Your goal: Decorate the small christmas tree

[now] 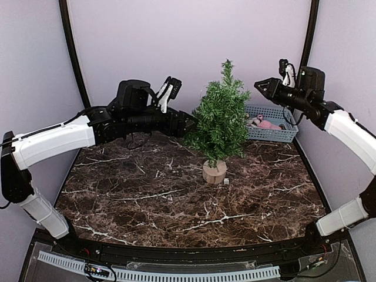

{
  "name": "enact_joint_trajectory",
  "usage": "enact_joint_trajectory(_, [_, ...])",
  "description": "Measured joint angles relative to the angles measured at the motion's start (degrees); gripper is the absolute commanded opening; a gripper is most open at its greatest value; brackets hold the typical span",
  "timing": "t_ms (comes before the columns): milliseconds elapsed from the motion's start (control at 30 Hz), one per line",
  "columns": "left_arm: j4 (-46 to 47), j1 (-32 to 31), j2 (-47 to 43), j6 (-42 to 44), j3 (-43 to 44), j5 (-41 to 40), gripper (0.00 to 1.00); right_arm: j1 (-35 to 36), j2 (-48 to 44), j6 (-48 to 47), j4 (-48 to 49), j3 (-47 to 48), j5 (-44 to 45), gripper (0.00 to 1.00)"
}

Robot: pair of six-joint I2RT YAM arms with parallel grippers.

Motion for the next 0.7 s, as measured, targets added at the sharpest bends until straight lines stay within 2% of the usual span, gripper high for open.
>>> enact_joint_trajectory(233, [0.46, 0.00, -6.21, -1.40, -4.22, -2.10, 0.86, -0.02, -9.60, -0.72, -3.85, -9.11, 3.67, 0.65])
enact_joint_trajectory(367, [0.50, -0.02, -8.94, -1.81, -4.81, -2.05, 0.91, -0.02, -14.05, 0.57, -4.33, -15.87, 4.70, 0.77])
enact_joint_trajectory(500, [0.48, 0.00, -10.32, -2.80, -5.11, -1.25, 0.92, -0.15, -15.63, 1.09, -4.87, -18.47, 6.40, 0.81])
enact_joint_trajectory(700, [-0.79, 0.00, -9.53, -5.55, -3.58, 1.90, 0.93, -2.62, -11.47, 1.49, -2.73, -19.17, 5.68, 0.86])
